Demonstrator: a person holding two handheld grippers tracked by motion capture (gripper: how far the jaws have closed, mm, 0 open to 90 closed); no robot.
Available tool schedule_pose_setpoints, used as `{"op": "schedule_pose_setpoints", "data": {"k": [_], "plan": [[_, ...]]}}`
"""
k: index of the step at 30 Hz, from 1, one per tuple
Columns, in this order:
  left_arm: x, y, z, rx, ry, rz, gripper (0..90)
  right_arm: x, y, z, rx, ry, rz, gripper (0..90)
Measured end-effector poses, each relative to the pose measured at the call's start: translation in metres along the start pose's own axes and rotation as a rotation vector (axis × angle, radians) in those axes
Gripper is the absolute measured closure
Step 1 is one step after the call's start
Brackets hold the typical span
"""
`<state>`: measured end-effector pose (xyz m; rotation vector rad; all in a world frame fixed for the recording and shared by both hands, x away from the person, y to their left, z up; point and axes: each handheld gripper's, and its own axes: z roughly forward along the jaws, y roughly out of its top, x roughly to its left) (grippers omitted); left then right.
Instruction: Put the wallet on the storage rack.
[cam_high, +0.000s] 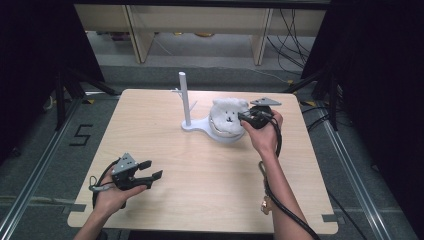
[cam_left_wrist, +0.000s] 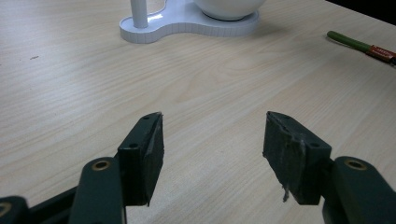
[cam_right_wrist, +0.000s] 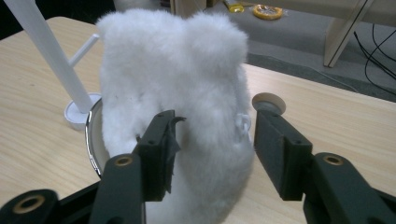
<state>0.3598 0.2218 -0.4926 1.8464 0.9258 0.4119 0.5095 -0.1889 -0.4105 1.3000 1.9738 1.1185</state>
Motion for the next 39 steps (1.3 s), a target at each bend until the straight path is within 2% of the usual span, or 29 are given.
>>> {"op": "schedule_pose_setpoints", "data": {"k": [4,5,8,9,13,14,15,16,17,18,19,20,21,22,24,25,26,28,31,32,34,36,37,38,39], "plan": [[0.0,0.0,0.001,-0.005,-0.007,0.002,37.7,0.0,0.0,-0.009,-0.01,0.008,0.021,45.2],[0.0,-0.001,0.001,-0.002,-0.008,0.0,37.7,0.001,0.0,-0.016,0.001,0.017,0.052,43.3],[-0.001,-0.001,0.001,0.002,0.001,-0.004,37.7,-0.002,-0.001,-0.021,0.0,0.02,0.042,42.5],[-0.001,-0.001,0.001,0.001,0.0,-0.006,37.7,-0.003,-0.003,-0.027,0.002,0.019,0.067,42.3],[-0.001,-0.001,0.002,-0.003,0.001,-0.01,37.6,-0.008,-0.007,-0.037,0.012,0.023,0.061,42.5],[-0.001,-0.001,0.002,-0.003,0.001,-0.01,37.6,-0.006,-0.009,-0.04,0.023,0.021,0.092,42.6],[-0.001,-0.001,0.002,-0.004,0.002,-0.011,37.6,-0.008,-0.012,-0.043,0.029,0.021,0.077,43.4],[-0.001,-0.001,0.002,-0.005,0.003,-0.011,37.6,-0.007,-0.014,-0.045,0.042,0.018,0.099,43.4],[-0.001,-0.001,0.002,-0.005,0.004,-0.012,37.5,-0.008,-0.017,-0.048,0.053,0.017,0.098,43.3],[-0.001,-0.001,0.002,-0.004,0.003,-0.012,37.5,-0.012,-0.019,-0.049,0.059,0.021,0.079,43.2],[-0.001,-0.001,0.002,-0.004,0.003,-0.012,37.5,-0.012,-0.019,-0.049,0.059,0.021,0.079,43.2],[-0.001,0.0,0.002,-0.002,0.003,-0.013,37.5,-0.011,-0.022,-0.05,0.07,0.015,0.09,42.7],[0.0,0.0,0.003,-0.003,-0.002,-0.015,37.5,-0.014,-0.029,-0.054,0.112,0.02,0.091,42.8],[0.0,0.0,0.003,-0.003,-0.002,-0.015,37.6,-0.015,-0.033,-0.055,0.132,0.024,0.095,43.0],[0.0,-0.001,0.004,-0.008,-0.006,-0.021,37.7,-0.015,-0.035,-0.055,0.148,0.025,0.103,43.3],[0.0,-0.001,0.004,-0.005,0.0,-0.022,37.7,-0.016,-0.043,-0.059,0.204,0.036,0.108,44.9],[0.0,-0.001,0.004,-0.005,0.0,-0.022,37.7,-0.016,-0.043,-0.059,0.204,0.036,0.108,44.9],[0.0,-0.001,0.004,-0.01,-0.004,-0.023,37.7,-0.017,-0.052,-0.062,0.247,0.046,0.127,46.8],[0.0,-0.001,0.004,-0.008,-0.002,-0.022,37.7,-0.017,-0.057,-0.063,0.268,0.039,0.132,47.1],[-0.001,-0.002,0.003,-0.002,0.0,-0.022,37.7,-0.015,-0.061,-0.065,0.287,0.044,0.153,47.5],[-0.001,-0.002,0.003,-0.003,-0.001,-0.025,37.7,-0.018,-0.065,-0.065,0.299,0.057,0.116,47.9],[-0.001,-0.002,0.003,-0.007,-0.009,-0.025,37.7,-0.018,-0.067,-0.066,0.316,0.064,0.127,48.6],[-0.002,-0.001,0.003,-0.012,-0.01,-0.026,37.7,-0.02,-0.069,-0.067,0.333,0.069,0.101,48.6],[-0.002,-0.001,0.002,-0.003,0.0,-0.025,37.8,-0.019,-0.071,-0.068,0.372,0.092,0.111,48.6],[-0.002,-0.001,0.002,-0.009,-0.002,-0.028,37.8,-0.019,-0.072,-0.068,0.384,0.042,0.102,48.6]]}}
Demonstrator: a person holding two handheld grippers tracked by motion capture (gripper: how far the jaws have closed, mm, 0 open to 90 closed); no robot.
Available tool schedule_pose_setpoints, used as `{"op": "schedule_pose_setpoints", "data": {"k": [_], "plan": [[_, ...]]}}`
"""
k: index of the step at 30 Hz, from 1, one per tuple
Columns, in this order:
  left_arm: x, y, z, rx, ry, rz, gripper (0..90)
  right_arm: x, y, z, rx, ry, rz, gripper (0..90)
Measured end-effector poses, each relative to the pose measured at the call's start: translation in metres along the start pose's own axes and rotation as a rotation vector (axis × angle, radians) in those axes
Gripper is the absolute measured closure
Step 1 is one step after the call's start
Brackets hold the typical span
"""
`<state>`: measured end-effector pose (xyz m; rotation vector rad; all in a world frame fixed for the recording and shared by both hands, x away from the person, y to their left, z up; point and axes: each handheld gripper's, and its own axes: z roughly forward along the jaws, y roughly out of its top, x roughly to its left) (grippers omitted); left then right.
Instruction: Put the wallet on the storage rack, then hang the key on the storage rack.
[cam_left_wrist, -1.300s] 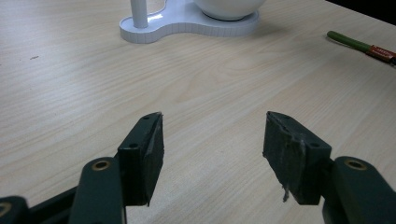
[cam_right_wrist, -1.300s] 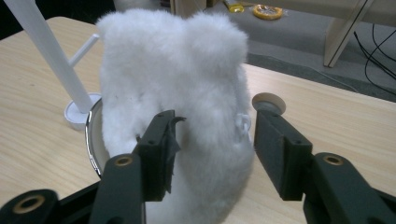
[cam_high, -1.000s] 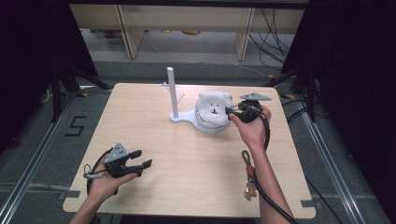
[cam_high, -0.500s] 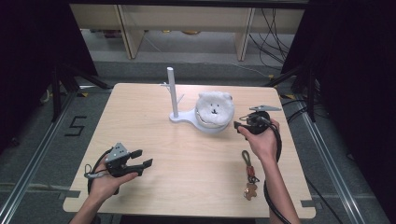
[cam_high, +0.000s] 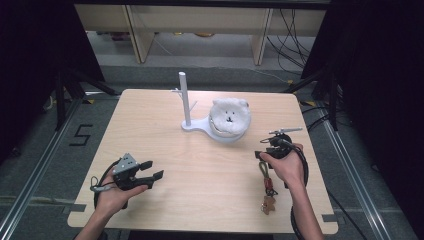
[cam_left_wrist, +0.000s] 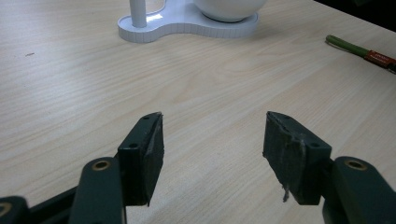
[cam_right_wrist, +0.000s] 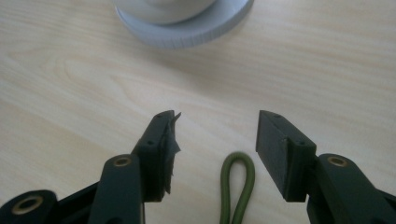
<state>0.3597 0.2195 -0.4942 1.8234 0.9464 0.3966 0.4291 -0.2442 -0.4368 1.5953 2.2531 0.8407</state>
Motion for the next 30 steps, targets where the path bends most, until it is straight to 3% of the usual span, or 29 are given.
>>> {"op": "schedule_pose_setpoints", "data": {"k": [1,2,3,4,5,10,13,15,19,20,22,23,24,25,27,30], "plan": [[0.0,0.0,0.0,0.0,0.0,0.0,37.8,0.0,0.0,0.0,0.0,0.0,0.0,48.6],[0.0,0.0,0.0,0.0,0.0,0.002,37.8,0.001,-0.002,-0.002,0.046,0.034,0.025,48.5],[0.0,0.0,0.0,-0.001,0.0,0.001,37.7,0.001,-0.003,-0.002,0.057,0.043,0.029,48.5],[0.0,0.0,0.0,0.0,-0.001,0.002,37.7,0.001,-0.004,-0.001,0.064,0.041,0.031,48.5],[0.0,0.0,-0.001,-0.002,0.001,0.0,37.7,0.004,-0.005,-0.003,0.103,0.005,0.059,48.5],[0.002,0.0,-0.001,-0.002,0.0,0.001,37.7,0.002,-0.011,-0.001,0.146,0.014,0.063,49.7],[0.0,0.001,-0.001,0.003,0.006,-0.001,37.8,0.002,-0.013,-0.001,0.191,-0.004,0.121,51.3],[-0.001,0.001,0.0,0.006,0.001,0.003,37.7,0.0,-0.016,-0.002,0.203,0.01,0.094,51.6],[-0.003,0.001,0.0,0.006,-0.005,0.01,37.6,-0.004,-0.02,-0.001,0.256,-0.01,0.085,54.1],[-0.005,0.0,0.0,0.003,-0.01,0.006,37.6,-0.002,-0.023,-0.001,0.304,-0.002,0.128,55.4],[-0.006,0.0,0.0,0.0,-0.022,0.01,37.6,-0.006,-0.027,0.002,0.306,0.002,0.08,55.6],[-0.006,0.0,0.0,0.005,-0.017,0.012,37.6,-0.003,-0.027,0.001,0.341,-0.015,0.113,56.2],[-0.006,-0.001,0.0,0.002,-0.026,0.015,37.6,-0.005,-0.029,0.003,0.346,-0.014,0.09,56.7],[-0.006,-0.001,0.0,0.002,-0.026,0.015,37.6,-0.001,-0.029,0.004,0.384,-0.022,0.133,57.0],[-0.007,0.0,-0.002,0.006,-0.014,0.014,37.6,-0.003,-0.029,0.007,0.408,-0.026,0.101,57.9],[-0.007,0.0,-0.001,-0.003,-0.017,0.009,37.6,0.0,-0.029,0.011,0.452,-0.022,0.12,57.9]]}}
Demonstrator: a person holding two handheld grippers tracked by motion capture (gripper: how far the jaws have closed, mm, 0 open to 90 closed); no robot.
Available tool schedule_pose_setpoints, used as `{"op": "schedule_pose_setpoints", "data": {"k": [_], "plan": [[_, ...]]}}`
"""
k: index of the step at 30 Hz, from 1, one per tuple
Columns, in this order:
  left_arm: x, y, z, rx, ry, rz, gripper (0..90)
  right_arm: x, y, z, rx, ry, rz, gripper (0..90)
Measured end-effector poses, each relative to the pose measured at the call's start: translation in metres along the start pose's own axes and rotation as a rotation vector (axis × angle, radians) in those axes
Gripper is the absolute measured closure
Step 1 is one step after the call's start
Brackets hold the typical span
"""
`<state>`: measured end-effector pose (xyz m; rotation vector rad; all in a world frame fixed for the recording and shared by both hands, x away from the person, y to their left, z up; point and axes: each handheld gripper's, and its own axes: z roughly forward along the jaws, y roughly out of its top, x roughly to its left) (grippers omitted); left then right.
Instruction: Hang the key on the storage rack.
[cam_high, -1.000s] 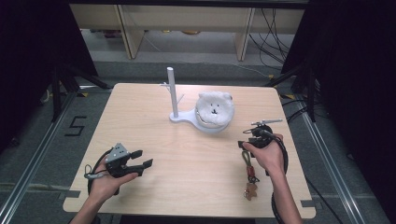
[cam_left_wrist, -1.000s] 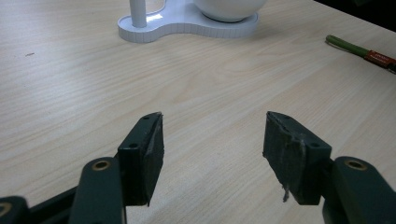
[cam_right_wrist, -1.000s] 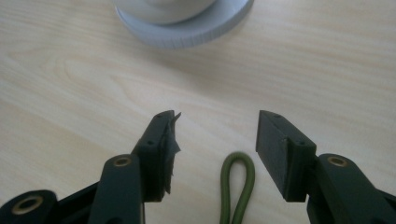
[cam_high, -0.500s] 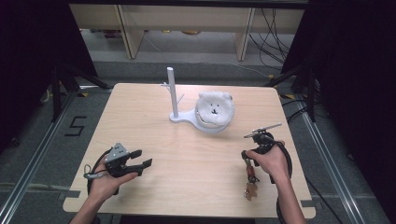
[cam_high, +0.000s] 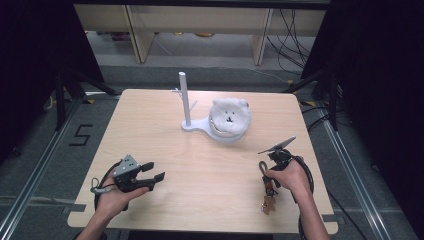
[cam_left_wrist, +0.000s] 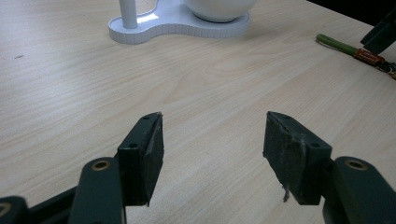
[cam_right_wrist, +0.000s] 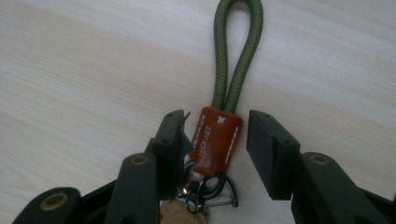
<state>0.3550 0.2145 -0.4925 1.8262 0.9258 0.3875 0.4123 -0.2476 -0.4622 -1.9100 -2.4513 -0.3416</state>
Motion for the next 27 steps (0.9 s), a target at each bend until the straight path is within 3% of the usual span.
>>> {"op": "schedule_pose_setpoints", "data": {"k": [1,2,3,4,8,10,11,13,14,27], "plan": [[0.001,0.0,0.0,0.007,0.003,0.004,37.6,-0.002,0.001,0.002,-0.014,-0.006,-0.038,57.9],[0.001,0.0,0.001,0.004,-0.004,0.005,37.6,0.002,0.001,0.003,-0.002,-0.01,0.023,58.0],[0.001,0.0,0.001,0.004,-0.004,0.005,37.6,0.002,0.001,0.003,-0.002,-0.01,0.023,58.0],[0.001,0.0,0.001,0.013,0.005,0.007,37.6,0.0,0.004,0.002,0.028,-0.012,-0.006,58.0],[0.0,-0.001,0.0,0.015,0.006,0.005,37.6,0.0,0.005,0.006,0.029,-0.024,-0.039,59.4],[0.0,-0.001,0.001,0.011,0.002,0.005,37.6,0.002,0.004,0.007,0.021,-0.028,-0.027,59.8],[0.0,-0.001,0.001,0.007,-0.006,0.005,37.6,0.004,0.005,0.007,0.07,-0.036,0.007,60.5],[-0.001,-0.001,0.001,0.005,-0.007,0.006,37.5,0.005,0.005,0.008,0.071,-0.039,0.004,61.6],[-0.001,0.0,0.001,0.006,-0.008,0.007,37.6,0.008,0.005,0.006,0.099,-0.023,0.044,62.0],[-0.002,0.0,0.001,0.011,-0.004,0.011,37.5,0.013,0.008,0.012,0.112,-0.057,0.019,67.2]]}}
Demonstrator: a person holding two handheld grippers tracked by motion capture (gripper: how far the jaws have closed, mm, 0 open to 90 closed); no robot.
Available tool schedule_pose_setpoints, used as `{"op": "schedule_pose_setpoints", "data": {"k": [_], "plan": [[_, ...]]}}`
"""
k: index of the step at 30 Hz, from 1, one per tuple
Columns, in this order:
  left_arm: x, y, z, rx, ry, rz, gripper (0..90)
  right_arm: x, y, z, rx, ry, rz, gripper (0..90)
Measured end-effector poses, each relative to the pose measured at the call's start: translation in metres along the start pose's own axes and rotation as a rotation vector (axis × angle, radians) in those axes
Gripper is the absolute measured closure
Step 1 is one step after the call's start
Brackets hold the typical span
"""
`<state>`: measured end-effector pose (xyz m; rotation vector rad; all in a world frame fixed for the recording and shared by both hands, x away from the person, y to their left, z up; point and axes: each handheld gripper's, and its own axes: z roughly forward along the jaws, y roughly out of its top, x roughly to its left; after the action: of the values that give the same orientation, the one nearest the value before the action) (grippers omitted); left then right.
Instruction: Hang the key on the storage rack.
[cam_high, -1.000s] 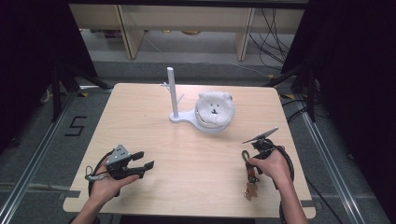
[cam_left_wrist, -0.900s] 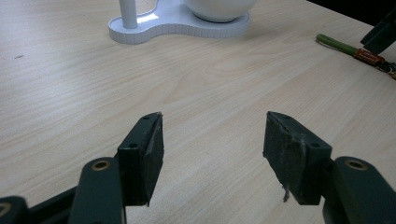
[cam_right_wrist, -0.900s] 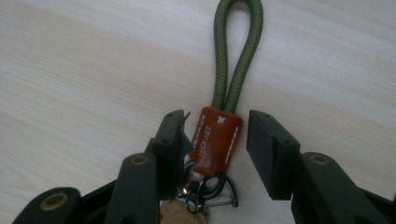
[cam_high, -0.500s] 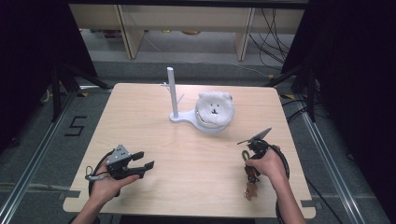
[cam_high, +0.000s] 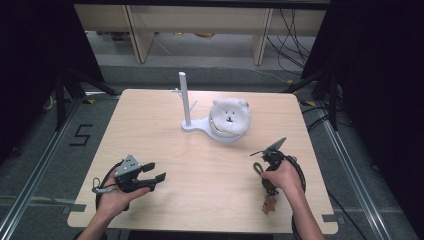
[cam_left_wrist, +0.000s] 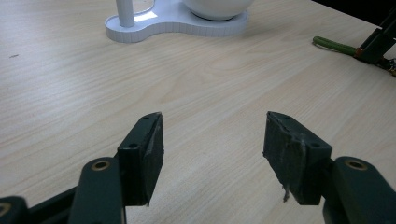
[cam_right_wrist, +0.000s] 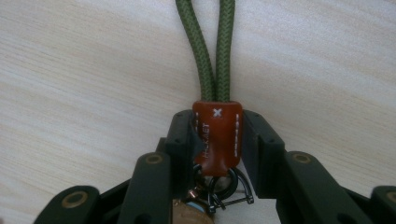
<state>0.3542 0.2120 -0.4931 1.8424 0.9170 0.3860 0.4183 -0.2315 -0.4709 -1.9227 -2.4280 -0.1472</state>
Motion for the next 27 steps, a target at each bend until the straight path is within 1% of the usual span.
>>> {"op": "schedule_pose_setpoints", "data": {"k": [1,3,5,6,7,8,9,10,11,12,13,14,15,16,17,19,22,23,24,25,26,27], "plan": [[0.0,0.0,0.0,0.0,0.0,0.001,37.6,0.0,0.0,0.0,-0.004,0.001,-0.009,67.4],[0.0,0.0,0.0,0.0,0.0,-0.003,37.6,0.0,-0.001,0.0,-0.012,0.001,-0.005,67.7],[0.0,0.0,0.0,-0.001,0.0,-0.004,37.6,0.001,-0.003,0.001,-0.043,-0.008,0.002,68.0],[0.0,0.0,0.0,-0.001,0.0,-0.004,37.6,0.001,-0.003,0.001,-0.043,-0.008,0.002,68.0],[0.0,0.0,0.0,-0.001,0.0,-0.003,37.6,-0.001,-0.005,0.0,-0.034,0.003,-0.007,68.2],[0.0,0.0,0.0,-0.001,0.0,-0.003,37.6,-0.001,-0.005,0.0,-0.034,0.003,-0.007,68.2],[0.0,-0.001,0.001,0.0,0.0,-0.001,37.6,0.0,-0.005,0.0,-0.025,0.012,0.027,68.3],[0.0,-0.001,0.001,0.001,-0.001,-0.002,37.5,-0.002,-0.006,-0.001,-0.028,0.042,-0.001,68.4],[0.0,-0.001,0.001,-0.001,-0.01,0.0,37.6,-0.001,-0.007,0.0,-0.057,0.009,-0.004,68.5],[0.0,-0.001,0.001,-0.001,-0.01,0.0,37.5,-0.002,-0.008,0.002,-0.08,0.011,-0.003,68.5],[-0.001,-0.001,0.001,-0.001,-0.01,0.0,37.5,-0.002,-0.008,0.002,-0.08,0.011,-0.003,68.5],[-0.001,-0.001,0.001,-0.001,-0.009,0.0,37.6,-0.001,-0.007,-0.001,-0.052,0.011,-0.008,68.6],[-0.001,-0.001,0.001,-0.001,-0.009,0.0,37.5,-0.001,-0.007,-0.001,-0.052,0.011,-0.008,68.6],[-0.001,-0.001,0.001,-0.001,-0.009,-0.001,37.5,-0.001,-0.008,0.0,-0.062,0.013,-0.001,68.6],[-0.001,-0.001,0.001,-0.001,-0.006,-0.003,37.6,-0.001,-0.01,0.0,-0.106,0.025,0.001,68.7],[-0.001,-0.001,0.001,0.001,-0.002,-0.003,37.6,0.001,-0.012,-0.002,-0.118,0.035,0.015,68.7],[-0.001,-0.001,0.0,0.0,-0.002,-0.004,37.6,0.002,-0.014,-0.006,-0.118,0.049,0.009,68.8],[-0.001,-0.001,0.0,-0.001,0.0,-0.008,37.5,0.001,-0.018,-0.009,-0.16,0.071,0.006,68.8],[-0.001,-0.001,0.0,-0.001,0.0,-0.008,37.6,0.001,-0.018,-0.009,-0.16,0.071,0.006,68.8],[-0.001,-0.001,0.0,-0.004,0.003,-0.009,37.6,-0.001,-0.023,-0.011,-0.229,0.083,-0.03,68.9],[-0.001,-0.001,0.0,-0.004,0.003,-0.009,37.6,-0.001,-0.023,-0.011,-0.229,0.083,-0.03,68.9],[-0.001,0.0,0.0,-0.001,0.006,-0.007,37.5,0.0,-0.027,-0.013,-0.273,0.1,-0.042,68.9]]}}
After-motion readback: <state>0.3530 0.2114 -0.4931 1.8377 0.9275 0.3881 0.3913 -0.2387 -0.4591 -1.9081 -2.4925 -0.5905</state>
